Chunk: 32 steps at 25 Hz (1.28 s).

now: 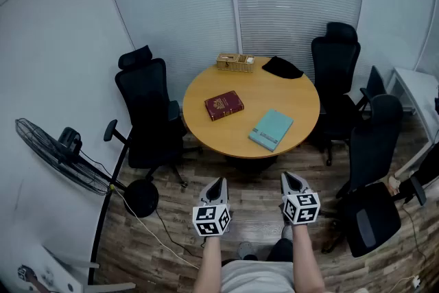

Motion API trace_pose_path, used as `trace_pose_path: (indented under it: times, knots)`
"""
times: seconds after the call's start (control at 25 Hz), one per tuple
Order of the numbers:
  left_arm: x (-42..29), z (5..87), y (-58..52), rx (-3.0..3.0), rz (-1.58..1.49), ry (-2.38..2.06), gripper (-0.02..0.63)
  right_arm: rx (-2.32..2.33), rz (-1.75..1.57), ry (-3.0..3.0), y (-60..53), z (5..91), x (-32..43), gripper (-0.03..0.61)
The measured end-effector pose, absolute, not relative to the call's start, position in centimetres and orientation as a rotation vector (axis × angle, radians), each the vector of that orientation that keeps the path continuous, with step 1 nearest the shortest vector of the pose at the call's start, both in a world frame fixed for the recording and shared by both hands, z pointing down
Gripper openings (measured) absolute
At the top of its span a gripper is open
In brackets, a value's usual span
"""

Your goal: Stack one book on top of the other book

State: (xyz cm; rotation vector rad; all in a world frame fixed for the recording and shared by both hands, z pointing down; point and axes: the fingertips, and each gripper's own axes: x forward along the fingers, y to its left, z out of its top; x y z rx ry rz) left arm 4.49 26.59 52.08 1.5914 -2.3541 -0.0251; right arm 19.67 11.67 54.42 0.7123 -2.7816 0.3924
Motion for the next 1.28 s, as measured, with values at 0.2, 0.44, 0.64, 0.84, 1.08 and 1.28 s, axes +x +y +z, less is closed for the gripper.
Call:
trace_pose_path:
  times: [0.2,0.44,0.64,0.84,1.08,1.28]
  knots:
    - [4.4,52.4,26.4,1.592,-0.025,-2.354,0.029,0.706,0.397,-2.779,11.8,55.0,19.7,0.018]
    - [3.8,51.7,26.1,1.61,-0.037,-2.364,0.029,0.728,0.445,-2.804,11.5,54.7,19.4,0.018]
    - [3.0,51.6,25.6,1.623,-0.038,-2.365,0.029,0.732,0.413,-2.797,11.5,54.5,18.7,0.018]
    - [2.5,51.6,25.3,1.626,-0.057,-2.369,0.031,0.733,0.385,-2.797,11.0,54.2,18.1,0.024]
    - [1.2,51.7,25.7,1.623,-0.04,-2.379,0.031,0.669,0.403,-2.801,11.8,54.5,16.2,0.064]
    - [0.4,51.4,25.5,1.625,-0.049,-2.374,0.104,0.645,0.415,-2.787,12.2,54.9,15.5,0.13]
